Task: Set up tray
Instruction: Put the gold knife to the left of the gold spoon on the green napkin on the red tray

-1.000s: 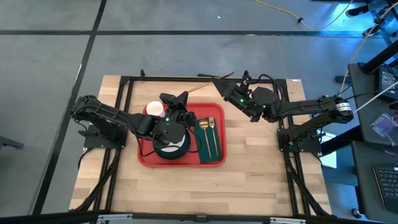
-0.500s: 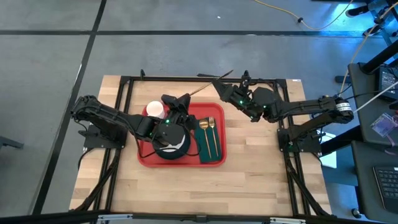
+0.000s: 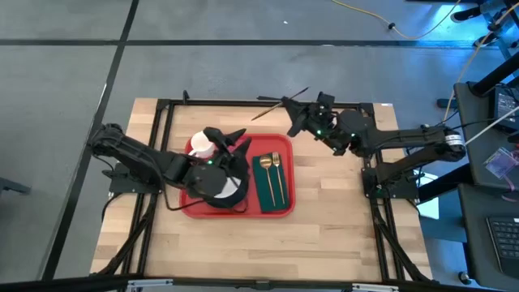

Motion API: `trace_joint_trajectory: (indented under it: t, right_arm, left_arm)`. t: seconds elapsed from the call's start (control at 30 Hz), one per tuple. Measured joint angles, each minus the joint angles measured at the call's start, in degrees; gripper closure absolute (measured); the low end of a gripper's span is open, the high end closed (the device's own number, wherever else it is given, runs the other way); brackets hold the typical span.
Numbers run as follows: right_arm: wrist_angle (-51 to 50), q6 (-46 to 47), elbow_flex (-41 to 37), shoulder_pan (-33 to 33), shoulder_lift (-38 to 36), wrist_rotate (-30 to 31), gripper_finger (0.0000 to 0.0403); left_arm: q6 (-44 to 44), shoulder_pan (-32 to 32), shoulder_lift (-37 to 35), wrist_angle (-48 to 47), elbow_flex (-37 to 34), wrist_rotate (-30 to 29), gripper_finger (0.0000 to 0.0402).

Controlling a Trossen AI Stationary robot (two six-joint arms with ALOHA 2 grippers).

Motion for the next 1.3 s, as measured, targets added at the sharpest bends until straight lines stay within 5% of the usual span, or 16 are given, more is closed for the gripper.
trace_joint_trajectory:
  t: [0.13,0.3,0.6,0.9,1.3]
  right_arm:
    - [-8.98,1.75,0.04,-1.07,-3.26,-1.09,0.0395]
    - [-24.98,14.74,0.07,-3.02,-4.83,-10.53,0.0395]
    - [-38.55,31.45,0.04,-6.44,0.13,-32.73,0.0395]
    - [-41.74,37.21,0.04,-6.52,10.37,-45.71,0.0395]
    - [-40.22,40.37,0.04,-6.52,24.0,-53.2,0.0395]
  left_arm:
    - [-7.15,-1.69,-2.93,-1.9,0.0,2.73,0.0246]
    - [-20.79,-2.8,-8.82,-9.97,0.0,7.68,0.0256]
    - [-43.98,1.49,-17.81,-26.82,0.04,30.99,0.0275]
    - [-50.73,5.51,-19.19,-38.53,0.02,32.18,0.0289]
    - [-48.79,11.21,-19.0,-41.16,0.02,32.54,0.0295]
